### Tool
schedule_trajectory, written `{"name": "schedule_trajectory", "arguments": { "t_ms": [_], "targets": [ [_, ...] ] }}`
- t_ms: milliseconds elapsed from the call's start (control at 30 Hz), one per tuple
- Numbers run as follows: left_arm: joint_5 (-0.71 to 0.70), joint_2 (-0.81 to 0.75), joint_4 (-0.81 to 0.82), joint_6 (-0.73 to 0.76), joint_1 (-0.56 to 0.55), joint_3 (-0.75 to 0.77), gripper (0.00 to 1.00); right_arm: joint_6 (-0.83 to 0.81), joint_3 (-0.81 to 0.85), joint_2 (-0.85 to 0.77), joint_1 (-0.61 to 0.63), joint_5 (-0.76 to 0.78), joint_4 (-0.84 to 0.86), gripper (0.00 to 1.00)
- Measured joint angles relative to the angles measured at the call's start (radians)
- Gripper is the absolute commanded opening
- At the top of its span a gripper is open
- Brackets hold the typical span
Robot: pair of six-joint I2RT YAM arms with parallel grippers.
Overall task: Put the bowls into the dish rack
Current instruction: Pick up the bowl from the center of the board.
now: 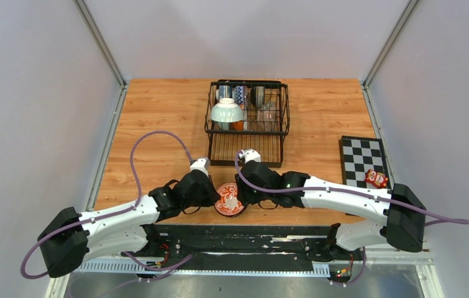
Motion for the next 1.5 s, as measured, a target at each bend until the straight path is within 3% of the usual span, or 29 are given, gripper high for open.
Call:
{"name": "schedule_trajectory", "arguments": {
  "t_ms": [1133, 1333, 1500],
  "targets": [
    [-0.034, -0.051, -0.043, 0.0, -0.004, -0.003, 0.0, 0.044, 0.001, 0.102, 0.0, 0.039, 0.042, 0.37],
    [-0.041, -0.051, -0.043, -0.001, -0.007, -0.003, 0.0, 0.05, 0.005, 0.119, 0.0, 0.063, 0.042, 0.27],
    [-0.049, -0.055, -0.044, 0.0, -0.007, -0.003, 0.0, 0.049, 0.013, 0.135, 0.0, 0.088, 0.034, 0.1]
  ]
}}
